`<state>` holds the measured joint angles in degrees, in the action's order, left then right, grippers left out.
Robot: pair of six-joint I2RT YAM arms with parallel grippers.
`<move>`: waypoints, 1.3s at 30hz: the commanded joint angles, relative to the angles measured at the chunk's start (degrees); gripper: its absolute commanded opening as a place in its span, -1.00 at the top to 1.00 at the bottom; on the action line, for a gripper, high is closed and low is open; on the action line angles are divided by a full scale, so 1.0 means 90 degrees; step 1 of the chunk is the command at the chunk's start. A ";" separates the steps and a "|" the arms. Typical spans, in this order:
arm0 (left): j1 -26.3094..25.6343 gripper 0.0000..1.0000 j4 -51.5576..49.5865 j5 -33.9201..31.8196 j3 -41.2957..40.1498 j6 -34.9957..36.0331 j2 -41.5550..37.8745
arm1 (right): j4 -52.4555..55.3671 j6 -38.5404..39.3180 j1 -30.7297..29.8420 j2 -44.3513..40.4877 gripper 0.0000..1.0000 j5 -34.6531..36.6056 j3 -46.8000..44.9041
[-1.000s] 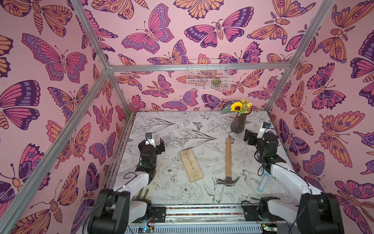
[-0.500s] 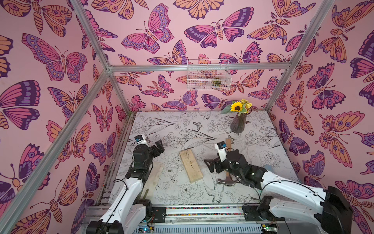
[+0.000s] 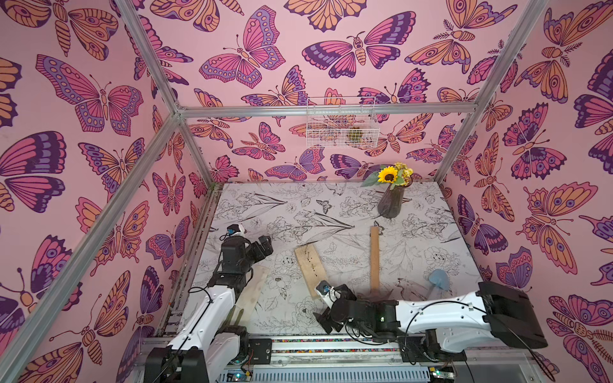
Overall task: Use a claw hammer to pull out a nail
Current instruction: Move the mounting plate to the center of the board.
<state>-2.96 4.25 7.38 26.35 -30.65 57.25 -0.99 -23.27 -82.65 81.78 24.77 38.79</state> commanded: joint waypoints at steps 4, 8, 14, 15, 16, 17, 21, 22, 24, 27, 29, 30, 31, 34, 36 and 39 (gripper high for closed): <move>0.0055 -1.00 -0.0146 0.0220 0.0129 0.0171 0.0039 | 0.1350 -0.0856 -0.0049 0.1087 -0.98 0.1773 0.1060; 0.0057 -1.00 -0.0143 0.0141 0.0119 0.0222 -0.0014 | 0.1431 -0.1261 0.0335 0.1223 -0.98 0.1870 0.1072; 0.0056 -1.00 -0.0111 0.0135 0.0109 0.0182 0.0030 | 0.1666 -0.1159 0.0861 0.1528 -0.98 0.1727 0.1125; 0.0056 -1.00 -0.0111 0.0152 0.0119 0.0200 0.0040 | 0.1705 -0.1110 0.0988 0.1529 -0.98 0.1693 0.1113; 0.0056 -1.00 -0.0110 0.0150 0.0119 0.0220 0.0045 | 0.1783 -0.1058 0.1133 0.1511 -0.98 0.1690 0.1102; 0.0056 -1.00 -0.0106 0.0146 0.0119 0.0222 0.0045 | 0.1900 -0.0990 0.1324 0.1446 -0.98 0.1683 0.1084; 0.0057 -1.00 -0.0107 0.0119 0.0109 0.0232 0.0036 | 0.1887 -0.0644 0.1564 0.0965 -0.98 0.1775 0.0901; 0.0057 -1.00 -0.0116 0.0118 0.0108 0.0232 0.0035 | 0.1835 -0.0541 0.1557 0.0654 -0.98 0.1699 0.0870; 0.0069 -1.00 -0.0102 0.0095 0.0100 0.0223 0.0035 | 0.1357 -0.0387 0.1467 0.0367 -0.98 0.1363 0.0680; 0.0061 -1.00 -0.0101 0.0107 0.0109 0.0227 0.0045 | 0.0276 -0.0092 0.1234 0.0251 -0.98 0.0517 0.0360; 0.0065 -1.00 -0.0101 0.0126 0.0100 0.0213 0.0040 | -0.0083 -0.0124 0.1128 0.0440 -0.98 0.0270 0.0396; 0.0059 -1.00 -0.0101 0.0126 0.0094 0.0208 0.0026 | -0.0151 -0.0144 0.1085 0.0596 -0.98 0.0265 0.0474; 0.0062 -1.00 -0.0101 0.0128 0.0083 0.0203 0.0025 | -0.0137 -0.0181 0.1076 0.0781 -0.98 0.0265 0.0611; 0.0068 -1.00 -0.0072 0.0106 0.0061 0.0204 0.0054 | 0.0233 -0.0393 0.1082 0.1416 -0.98 0.0653 0.1053; 0.0065 -1.00 -0.0070 0.0142 0.0070 0.0203 0.0074 | 0.0634 -0.0513 0.1082 0.1690 -0.98 0.1041 0.1300; 0.0061 -1.00 -0.0053 0.0215 0.0070 0.0166 0.0089 | 0.1106 -0.0601 0.1174 0.1983 -0.98 0.1398 0.1507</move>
<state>-2.90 4.23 8.19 26.37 -29.43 57.60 3.53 -26.76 -72.66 98.32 32.71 49.93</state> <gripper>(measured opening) 0.998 0.989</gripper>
